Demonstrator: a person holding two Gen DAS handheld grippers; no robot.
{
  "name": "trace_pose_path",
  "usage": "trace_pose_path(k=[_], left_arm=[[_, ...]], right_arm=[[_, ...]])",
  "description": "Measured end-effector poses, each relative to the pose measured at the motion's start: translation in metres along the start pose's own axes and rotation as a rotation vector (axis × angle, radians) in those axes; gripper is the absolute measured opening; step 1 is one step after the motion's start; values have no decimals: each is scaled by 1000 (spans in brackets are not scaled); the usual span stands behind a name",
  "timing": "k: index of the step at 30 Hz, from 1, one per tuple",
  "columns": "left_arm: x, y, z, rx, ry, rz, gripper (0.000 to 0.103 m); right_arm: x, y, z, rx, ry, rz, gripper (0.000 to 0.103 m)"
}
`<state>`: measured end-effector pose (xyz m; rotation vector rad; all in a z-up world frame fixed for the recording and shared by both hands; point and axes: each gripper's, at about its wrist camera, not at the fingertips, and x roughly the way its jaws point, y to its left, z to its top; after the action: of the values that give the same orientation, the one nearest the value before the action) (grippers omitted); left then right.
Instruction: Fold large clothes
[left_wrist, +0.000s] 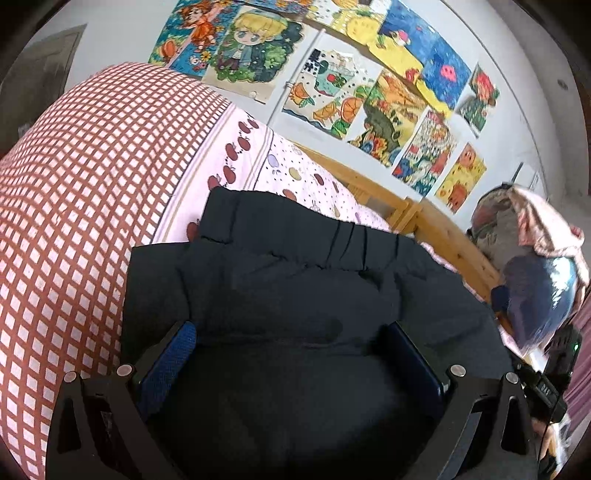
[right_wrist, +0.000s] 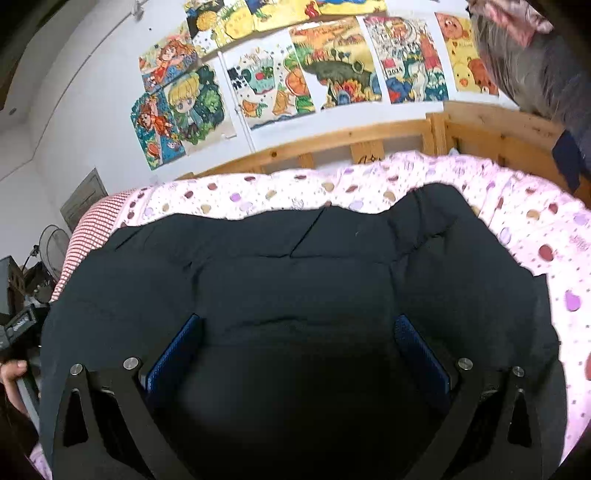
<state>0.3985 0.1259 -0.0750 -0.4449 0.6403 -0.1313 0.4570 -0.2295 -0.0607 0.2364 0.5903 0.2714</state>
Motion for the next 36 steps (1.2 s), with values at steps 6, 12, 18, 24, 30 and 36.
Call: trace_pose_path(k=[6, 12, 18, 24, 30, 36], left_arm=[[-44, 12, 11, -92, -69, 30, 103], [-82, 14, 22, -36, -2, 104, 103], [-77, 41, 17, -47, 174, 109, 103], [-69, 63, 5, -82, 243, -16, 103], [-46, 80, -1, -113, 351, -215, 103], [-35, 93, -3, -144, 386, -311, 103]], right_arm=[[-33, -3, 3, 22, 25, 25, 102], [-78, -19, -3, -27, 2, -82, 102], [-104, -58, -1, 51, 55, -233, 102], [-88, -83, -19, 75, 155, -266, 102], [-56, -92, -40, 91, 247, -213, 102], [-38, -108, -50, 202, 229, -99, 102]])
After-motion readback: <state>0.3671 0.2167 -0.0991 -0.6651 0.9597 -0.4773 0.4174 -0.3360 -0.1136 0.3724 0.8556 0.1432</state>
